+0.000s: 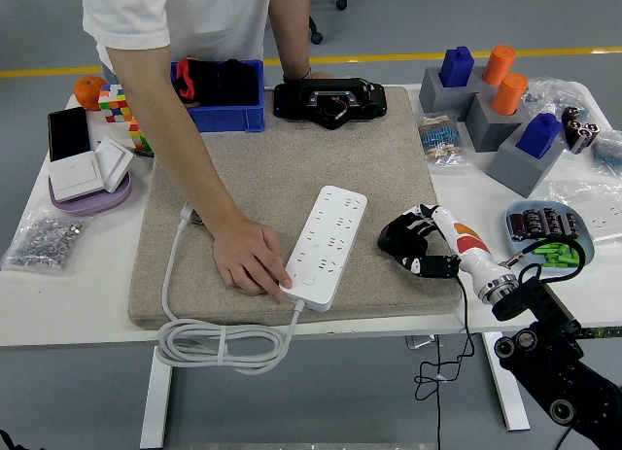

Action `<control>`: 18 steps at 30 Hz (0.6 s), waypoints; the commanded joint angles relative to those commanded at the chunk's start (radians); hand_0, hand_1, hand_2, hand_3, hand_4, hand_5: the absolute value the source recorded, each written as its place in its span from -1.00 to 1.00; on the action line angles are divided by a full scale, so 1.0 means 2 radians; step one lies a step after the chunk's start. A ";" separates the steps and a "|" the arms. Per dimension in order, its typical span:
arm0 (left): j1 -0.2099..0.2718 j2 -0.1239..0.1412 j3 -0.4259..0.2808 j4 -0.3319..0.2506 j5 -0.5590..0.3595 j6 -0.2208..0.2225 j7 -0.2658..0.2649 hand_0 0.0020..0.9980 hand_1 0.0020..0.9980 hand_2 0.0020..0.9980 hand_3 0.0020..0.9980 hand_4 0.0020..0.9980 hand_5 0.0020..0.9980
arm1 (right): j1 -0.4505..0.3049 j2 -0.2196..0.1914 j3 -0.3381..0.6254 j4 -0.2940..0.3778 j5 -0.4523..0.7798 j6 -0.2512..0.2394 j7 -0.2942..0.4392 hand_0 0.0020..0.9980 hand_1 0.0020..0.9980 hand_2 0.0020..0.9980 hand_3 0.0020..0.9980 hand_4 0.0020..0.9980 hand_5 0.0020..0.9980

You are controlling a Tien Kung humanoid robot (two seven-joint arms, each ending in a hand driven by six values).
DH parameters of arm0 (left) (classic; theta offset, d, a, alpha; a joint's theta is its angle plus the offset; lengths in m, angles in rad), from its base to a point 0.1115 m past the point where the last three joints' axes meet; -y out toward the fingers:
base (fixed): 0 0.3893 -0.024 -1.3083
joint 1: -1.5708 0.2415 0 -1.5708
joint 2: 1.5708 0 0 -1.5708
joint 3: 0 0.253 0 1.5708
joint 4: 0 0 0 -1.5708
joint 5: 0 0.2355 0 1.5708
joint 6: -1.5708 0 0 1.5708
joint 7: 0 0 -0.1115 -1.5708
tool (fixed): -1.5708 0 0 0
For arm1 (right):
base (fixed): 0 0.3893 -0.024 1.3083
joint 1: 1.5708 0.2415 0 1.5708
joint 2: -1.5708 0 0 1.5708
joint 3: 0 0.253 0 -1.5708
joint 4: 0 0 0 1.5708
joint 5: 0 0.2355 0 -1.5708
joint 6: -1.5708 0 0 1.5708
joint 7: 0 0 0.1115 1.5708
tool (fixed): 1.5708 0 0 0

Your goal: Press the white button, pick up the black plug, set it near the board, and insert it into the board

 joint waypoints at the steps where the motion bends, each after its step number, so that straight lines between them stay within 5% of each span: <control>1: 0.000 0.000 0.000 0.000 0.000 0.000 0.000 0.38 0.27 0.23 0.28 0.12 -0.60 | 0.000 0.000 0.000 0.000 0.000 0.000 0.001 0.04 -0.01 0.00 0.19 0.66 -1.00; 18: 0.000 0.000 0.001 0.000 -0.002 0.001 0.000 0.38 0.27 0.23 0.28 0.12 -0.60 | -0.002 -0.002 -0.001 0.014 0.009 -0.017 0.016 -0.08 -0.27 -0.23 0.01 0.62 -1.00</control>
